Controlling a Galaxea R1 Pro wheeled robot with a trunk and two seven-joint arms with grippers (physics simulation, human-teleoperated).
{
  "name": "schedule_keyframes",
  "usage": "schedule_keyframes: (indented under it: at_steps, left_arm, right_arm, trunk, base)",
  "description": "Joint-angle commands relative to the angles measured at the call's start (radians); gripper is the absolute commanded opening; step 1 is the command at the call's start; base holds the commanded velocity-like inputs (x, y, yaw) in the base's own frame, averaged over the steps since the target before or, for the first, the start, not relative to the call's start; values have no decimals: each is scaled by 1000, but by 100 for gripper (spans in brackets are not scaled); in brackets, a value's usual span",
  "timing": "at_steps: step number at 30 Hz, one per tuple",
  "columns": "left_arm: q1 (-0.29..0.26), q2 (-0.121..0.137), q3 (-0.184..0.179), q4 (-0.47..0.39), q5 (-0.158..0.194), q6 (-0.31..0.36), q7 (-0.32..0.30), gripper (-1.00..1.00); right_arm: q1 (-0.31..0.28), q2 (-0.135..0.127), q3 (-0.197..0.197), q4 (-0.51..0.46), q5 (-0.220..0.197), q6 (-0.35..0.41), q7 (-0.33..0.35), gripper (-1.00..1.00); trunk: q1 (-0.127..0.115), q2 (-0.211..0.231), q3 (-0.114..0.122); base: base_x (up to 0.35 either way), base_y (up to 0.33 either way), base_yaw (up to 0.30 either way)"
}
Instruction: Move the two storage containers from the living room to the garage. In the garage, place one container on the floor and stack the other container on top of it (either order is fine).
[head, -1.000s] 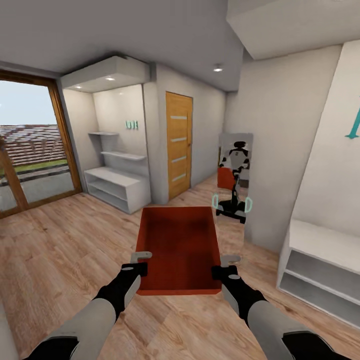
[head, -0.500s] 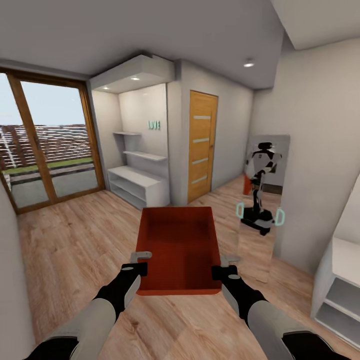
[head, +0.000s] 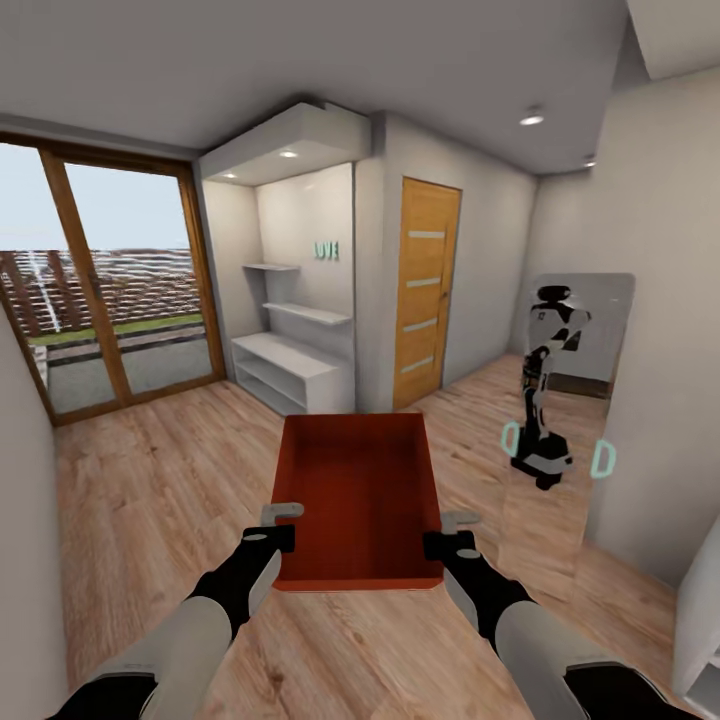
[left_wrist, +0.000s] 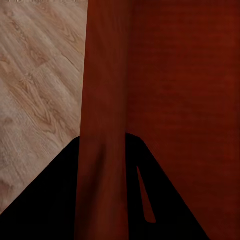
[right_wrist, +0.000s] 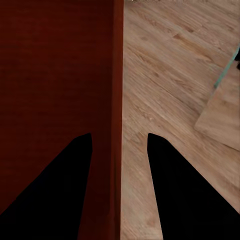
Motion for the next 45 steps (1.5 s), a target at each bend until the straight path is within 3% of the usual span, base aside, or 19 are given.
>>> schedule_keyframes:
  at_steps: [1, 45]
  left_arm:
    - [0, -2, 5, -4, -4, -50, -2, -100]
    - [0, -2, 5, -7, -4, -50, -2, -100]
  right_arm:
    - [0, 6, -4, 3, -12, 2, 1, -100]
    - [0, 7, -4, 3, -13, 3, 2, -100]
  trunk:
    - [1, -1, 0]
    - [1, -1, 0]
  base:
    - [322, 0, 1]
    - [322, 0, -7]
